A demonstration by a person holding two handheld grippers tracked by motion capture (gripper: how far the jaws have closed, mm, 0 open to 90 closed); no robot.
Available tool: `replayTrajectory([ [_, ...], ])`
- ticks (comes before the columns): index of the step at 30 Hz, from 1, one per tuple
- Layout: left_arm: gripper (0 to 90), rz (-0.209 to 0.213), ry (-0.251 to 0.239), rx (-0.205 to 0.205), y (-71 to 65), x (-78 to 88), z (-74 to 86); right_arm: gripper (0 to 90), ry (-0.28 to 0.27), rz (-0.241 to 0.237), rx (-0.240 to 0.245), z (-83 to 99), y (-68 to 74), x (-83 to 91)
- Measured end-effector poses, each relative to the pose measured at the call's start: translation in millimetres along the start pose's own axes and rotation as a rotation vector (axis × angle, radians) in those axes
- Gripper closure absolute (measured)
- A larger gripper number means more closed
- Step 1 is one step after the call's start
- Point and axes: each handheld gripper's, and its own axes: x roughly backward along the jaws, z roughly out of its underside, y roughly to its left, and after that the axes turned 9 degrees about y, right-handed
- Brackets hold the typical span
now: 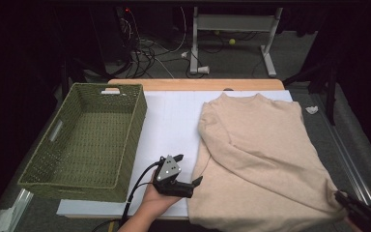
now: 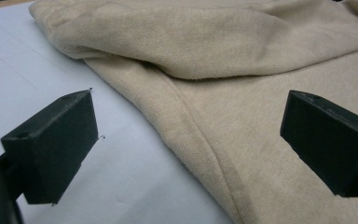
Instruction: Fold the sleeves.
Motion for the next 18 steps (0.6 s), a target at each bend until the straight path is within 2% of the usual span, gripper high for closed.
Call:
replayTrajectory([
  [1,2.7,0.003,0.003,0.0,0.3,-0.1,-0.2,63.1,-0.008,0.012,-0.022,1.9,-4.2,4.1],
  [2,2.7,0.004,0.004,-0.002,0.4,-0.2,-0.3,63.1,-0.008,0.012,-0.022,1.9,-4.2,4.1],
  [4,2.7,0.002,0.006,-0.005,0.1,-0.4,-0.4,45.5,-0.045,0.032,-0.034,1.2,-7.3,11.5],
  [5,2.7,0.001,0.007,-0.005,-0.2,-0.5,-0.4,42.2,-0.071,0.031,-0.036,-1.8,-4.5,15.4],
  [7,2.7,-0.003,0.007,-0.005,-0.5,-0.6,-0.5,40.3,-0.102,0.025,0.014,-7.2,5.7,18.3],
  [9,2.7,-0.006,0.007,-0.005,-0.7,-0.5,-0.4,42.3,-0.094,0.009,0.091,-10.8,19.1,16.3],
  [10,2.7,-0.007,0.006,-0.006,-0.8,-0.5,-0.3,44.2,-0.085,-0.008,0.123,-11.4,24.4,13.3],
  [11,2.7,-0.008,0.007,-0.006,-0.9,-0.5,-0.4,45.6,-0.067,-0.049,0.157,-10.4,28.7,7.5],
  [12,2.7,-0.008,0.007,-0.005,-0.9,-0.6,-0.4,44.0,-0.032,-0.076,0.172,-8.3,30.0,0.6],
  [14,2.7,-0.009,0.008,-0.004,-0.6,-0.5,-0.4,40.2,0.078,-0.143,0.178,-1.8,29.1,-17.5],
  [16,2.7,-0.008,0.01,-0.001,-0.4,-0.8,-0.5,42.1,0.167,-0.133,0.229,6.0,32.2,-34.9],
  [17,2.7,-0.007,0.01,-0.001,-0.3,-0.8,-0.6,49.2,0.152,-0.112,0.253,7.6,33.7,-37.5],
  [18,2.7,-0.006,0.01,-0.001,-0.3,-0.7,-0.5,57.9,0.155,-0.108,0.248,5.9,32.9,-38.0],
])
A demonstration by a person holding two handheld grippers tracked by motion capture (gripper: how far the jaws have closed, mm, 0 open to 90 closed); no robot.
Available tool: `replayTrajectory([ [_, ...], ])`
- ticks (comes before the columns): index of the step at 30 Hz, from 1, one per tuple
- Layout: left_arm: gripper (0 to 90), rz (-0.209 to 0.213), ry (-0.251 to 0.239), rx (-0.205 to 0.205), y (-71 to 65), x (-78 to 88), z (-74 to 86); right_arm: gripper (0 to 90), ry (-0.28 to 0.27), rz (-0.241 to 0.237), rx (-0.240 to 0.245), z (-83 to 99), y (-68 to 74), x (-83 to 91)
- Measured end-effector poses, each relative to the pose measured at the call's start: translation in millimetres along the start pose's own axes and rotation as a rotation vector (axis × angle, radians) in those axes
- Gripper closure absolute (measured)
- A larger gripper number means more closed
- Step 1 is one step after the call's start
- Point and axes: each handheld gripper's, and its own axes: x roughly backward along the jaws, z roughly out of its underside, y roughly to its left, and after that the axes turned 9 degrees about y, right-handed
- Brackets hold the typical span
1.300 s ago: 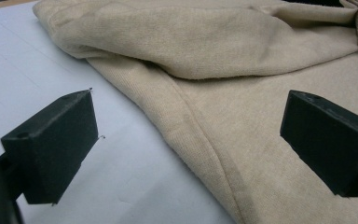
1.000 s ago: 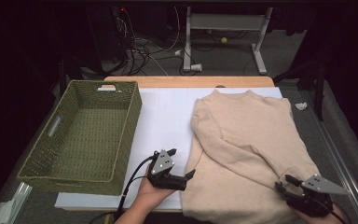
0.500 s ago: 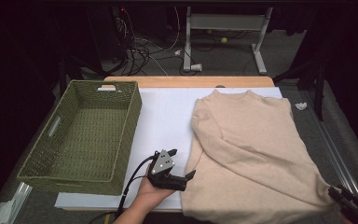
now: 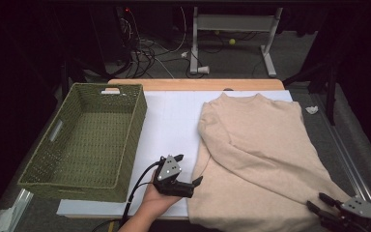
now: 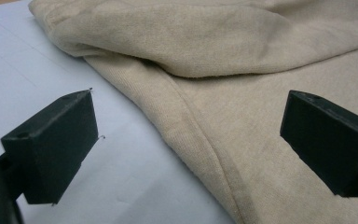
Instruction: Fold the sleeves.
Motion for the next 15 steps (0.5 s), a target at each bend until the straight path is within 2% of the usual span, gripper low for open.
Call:
replayTrajectory([
  [1,2.7,0.0,0.0,0.0,0.0,0.0,0.0,71.4,0.003,0.0,-0.008,-1.4,-1.9,1.0],
  [2,2.7,0.0,-0.001,-0.001,-0.2,0.1,0.0,80.0,0.001,-0.004,-0.007,-1.3,-3.2,1.6],
  [6,2.7,-0.001,-0.006,-0.003,-0.5,0.6,0.4,84.5,-0.01,-0.016,-0.011,1.3,-1.4,7.0],
  [12,2.7,-0.004,-0.007,-0.001,-0.6,0.7,0.5,84.5,-0.062,-0.026,0.016,4.3,19.4,32.4],
  [15,2.7,-0.004,-0.004,0.002,-0.2,0.4,0.3,84.5,-0.064,-0.036,0.033,11.6,27.9,40.3],
])
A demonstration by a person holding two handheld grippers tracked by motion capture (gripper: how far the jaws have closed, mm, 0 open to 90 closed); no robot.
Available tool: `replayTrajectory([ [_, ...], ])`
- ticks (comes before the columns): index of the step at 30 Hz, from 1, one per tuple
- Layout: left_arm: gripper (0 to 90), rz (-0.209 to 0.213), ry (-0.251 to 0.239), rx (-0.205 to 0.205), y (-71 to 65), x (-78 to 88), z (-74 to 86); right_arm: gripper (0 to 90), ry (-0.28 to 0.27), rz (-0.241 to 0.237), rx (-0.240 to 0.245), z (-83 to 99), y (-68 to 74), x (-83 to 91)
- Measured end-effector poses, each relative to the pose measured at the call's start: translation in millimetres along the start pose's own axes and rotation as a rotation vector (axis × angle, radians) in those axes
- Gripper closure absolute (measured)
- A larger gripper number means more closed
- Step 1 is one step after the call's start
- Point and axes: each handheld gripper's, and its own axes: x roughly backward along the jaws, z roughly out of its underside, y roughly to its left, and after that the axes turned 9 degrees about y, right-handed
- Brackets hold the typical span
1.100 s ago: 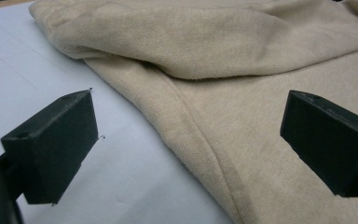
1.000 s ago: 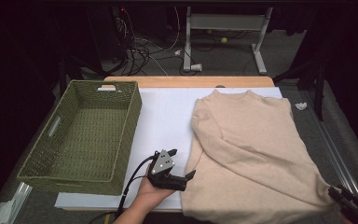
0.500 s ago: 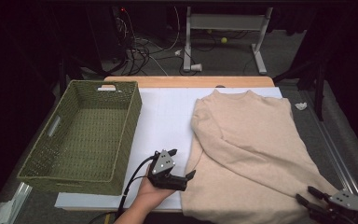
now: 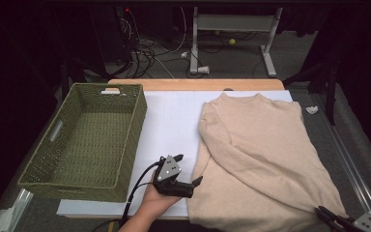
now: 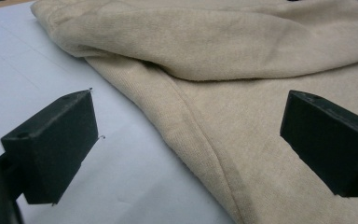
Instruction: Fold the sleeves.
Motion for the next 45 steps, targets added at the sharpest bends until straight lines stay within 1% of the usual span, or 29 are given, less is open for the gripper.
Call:
replayTrajectory([
  [2,2.7,0.0,0.004,0.002,0.2,-0.4,-0.3,84.4,0.017,-0.042,0.008,4.3,4.1,2.4],
  [4,2.7,-0.002,0.007,0.002,0.0,-0.8,-0.6,83.9,0.037,-0.13,0.03,6.9,11.0,2.3],
  [5,2.8,-0.002,0.01,0.001,-0.1,-0.9,-0.8,82.9,0.056,-0.145,0.057,7.4,17.1,0.8],
  [6,2.7,-0.003,0.012,-0.001,-0.1,-1.1,-0.9,79.2,0.059,-0.152,0.074,7.1,21.3,-0.4],
  [7,2.7,-0.003,0.013,0.0,-0.2,-1.2,-1.0,72.0,0.055,-0.157,0.079,5.6,23.9,-1.1],
  [9,2.7,-0.003,0.016,0.0,-0.2,-1.4,-1.1,62.2,0.027,-0.154,0.064,0.1,23.6,-1.2],
  [10,2.7,-0.002,0.017,-0.001,-0.2,-1.5,-1.1,58.4,0.002,-0.139,0.047,-4.3,21.1,-2.4],
  [12,2.7,-0.002,0.016,-0.002,-0.4,-1.4,-1.0,54.8,-0.009,-0.105,0.04,-12.9,15.7,-8.5],
  [13,2.7,-0.002,0.015,-0.003,-0.5,-1.3,-1.0,52.9,-0.009,-0.078,0.033,-17.0,12.3,-13.0],
  [16,2.7,-0.003,0.013,-0.009,-1.0,-1.0,-0.7,47.9,-0.009,-0.016,-0.015,-28.4,-4.9,-28.2],
  [17,2.7,-0.004,0.009,-0.01,-1.2,-0.8,-0.5,47.9,-0.001,-0.002,-0.022,-31.3,-11.1,-32.8],
  [18,2.7,-0.004,0.007,-0.01,-1.3,-0.6,-0.3,47.9,-0.001,-0.002,-0.022,-31.3,-11.1,-32.8],
  [20,2.7,-0.002,0.003,-0.008,-1.0,-0.2,-0.1,49.4,0.021,0.015,-0.047,-34.9,-23.2,-42.0],
  [21,2.7,-0.002,0.003,-0.008,-0.9,-0.1,0.0,53.5,0.043,-0.001,-0.053,-34.9,-29.0,-46.9],
  [22,2.7,-0.001,0.002,-0.008,-0.8,0.0,0.0,56.5,0.058,-0.012,-0.056,-33.9,-31.0,-49.8],
  [23,2.7,-0.001,0.002,-0.009,-0.9,-0.1,0.0,63.9,0.069,-0.024,-0.056,-32.0,-32.2,-51.4],
  [24,2.7,-0.001,0.003,-0.009,-1.0,-0.2,0.0,76.2,0.07,-0.04,-0.057,-29.2,-31.8,-51.2],
  [26,2.7,0.001,0.005,-0.007,-0.8,-0.5,-0.2,88.0,0.06,-0.051,-0.058,-22.5,-29.8,-45.8],
  [30,2.7,0.0,0.007,-0.008,-0.9,-0.6,-0.4,88.6,0.029,-0.025,-0.078,-12.1,-30.8,-23.5],
  [32,2.7,0.0,0.008,-0.007,-0.7,-0.8,-0.5,88.5,0.018,-0.008,-0.101,-5.5,-34.2,-12.2],
  [34,2.7,0.001,0.01,-0.007,-0.7,-0.8,-0.6,88.2,0.017,0.006,-0.123,-0.4,-37.9,-6.6],
  [35,2.7,0.001,0.01,-0.007,-0.7,-0.8,-0.6,85.1,0.015,0.003,-0.127,1.3,-39.5,-5.9],
  [36,2.7,0.001,0.011,-0.008,-0.7,-0.9,-0.6,72.0,0.009,0.007,-0.133,0.7,-38.7,-6.3],
  [37,2.7,0.001,0.012,-0.008,-0.6,-1.0,-0.7,64.8,0.001,0.005,-0.129,-2.7,-37.1,-6.7],
  [38,2.7,0.001,0.014,-0.008,-0.6,-1.2,-0.8,64.8,0.001,0.005,-0.129,-2.7,-37.1,-6.7],
  [39,2.7,0.001,0.016,-0.008,-0.6,-1.4,-1.0,61.8,-0.013,-0.005,-0.12,-7.9,-34.2,-7.4],
  [40,2.7,0.0,0.017,-0.008,-0.8,-1.6,-1.1,60.7,-0.027,-0.012,-0.099,-14.4,-29.8,-9.1],
  [42,2.7,-0.002,0.018,-0.009,-1.0,-1.6,-1.1,61.1,-0.032,-0.047,-0.042,-30.2,-15.9,-18.0],
  [45,2.7,-0.003,0.018,-0.009,-1.0,-1.6,-1.1,62.5,-0.002,-0.112,0.035,-47.2,3.5,-39.0],
])
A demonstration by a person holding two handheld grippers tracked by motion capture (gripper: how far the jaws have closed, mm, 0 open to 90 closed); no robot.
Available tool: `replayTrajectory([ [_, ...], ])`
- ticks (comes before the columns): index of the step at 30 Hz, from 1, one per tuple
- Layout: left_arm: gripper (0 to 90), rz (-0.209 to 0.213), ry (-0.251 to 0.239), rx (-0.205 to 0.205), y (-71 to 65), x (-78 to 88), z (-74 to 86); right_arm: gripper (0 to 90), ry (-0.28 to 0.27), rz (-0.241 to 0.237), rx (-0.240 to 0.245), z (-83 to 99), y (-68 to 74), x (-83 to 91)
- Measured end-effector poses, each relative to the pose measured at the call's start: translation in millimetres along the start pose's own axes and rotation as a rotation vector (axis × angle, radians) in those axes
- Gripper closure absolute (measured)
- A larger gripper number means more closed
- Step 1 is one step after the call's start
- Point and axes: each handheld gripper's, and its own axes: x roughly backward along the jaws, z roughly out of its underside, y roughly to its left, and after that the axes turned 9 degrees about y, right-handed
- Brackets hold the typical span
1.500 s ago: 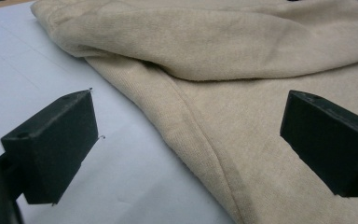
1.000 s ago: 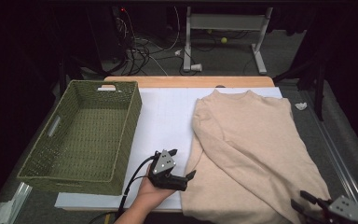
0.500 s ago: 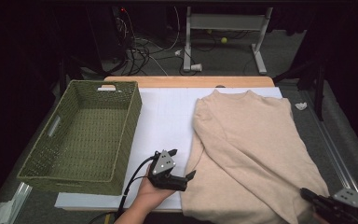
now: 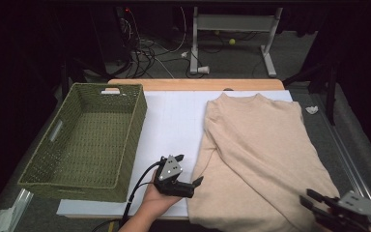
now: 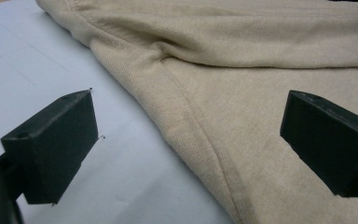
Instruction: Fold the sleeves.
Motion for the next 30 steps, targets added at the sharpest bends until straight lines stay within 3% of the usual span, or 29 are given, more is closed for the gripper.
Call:
replayTrajectory([
  [6,2.7,0.007,-0.003,0.008,1.1,0.3,0.3,55.7,0.11,-0.078,0.108,-18.5,24.6,-47.4],
  [8,2.8,0.009,-0.004,0.007,1.2,0.5,0.4,60.3,0.145,-0.071,0.127,-19.3,27.7,-59.1],
  [10,2.8,0.01,-0.006,0.008,1.3,0.5,0.5,79.0,0.148,-0.04,0.148,-21.2,29.5,-59.4],
  [11,2.8,0.01,-0.006,0.009,1.4,0.6,0.4,83.0,0.148,-0.032,0.154,-22.2,29.8,-59.0],
  [14,4.5,0.018,-0.007,0.015,2.7,1.0,0.6,86.8,0.139,-0.034,0.177,-23.8,35.3,-55.0],
  [19,7.8,0.032,0.0,0.037,5.6,0.6,-0.3,86.5,0.08,-0.089,0.186,-25.7,50.1,-40.2],
  [21,13.2,0.037,0.023,0.046,7.9,-0.5,-2.1,83.5,0.096,-0.093,0.188,-23.2,53.0,-43.3],
  [23,18.5,0.018,0.055,0.049,9.8,-2.8,-6.1,67.9,0.107,-0.109,0.175,-22.3,52.1,-46.2],
  [26,28.4,-0.021,0.076,0.054,10.9,-6.9,-13.7,55.0,0.047,-0.103,0.135,-30.8,46.1,-40.6],
  [30,37.7,-0.044,0.151,0.055,10.6,-30.8,-39.9,52.6,0.015,-0.092,0.128,-42.7,36.8,-41.1],
])
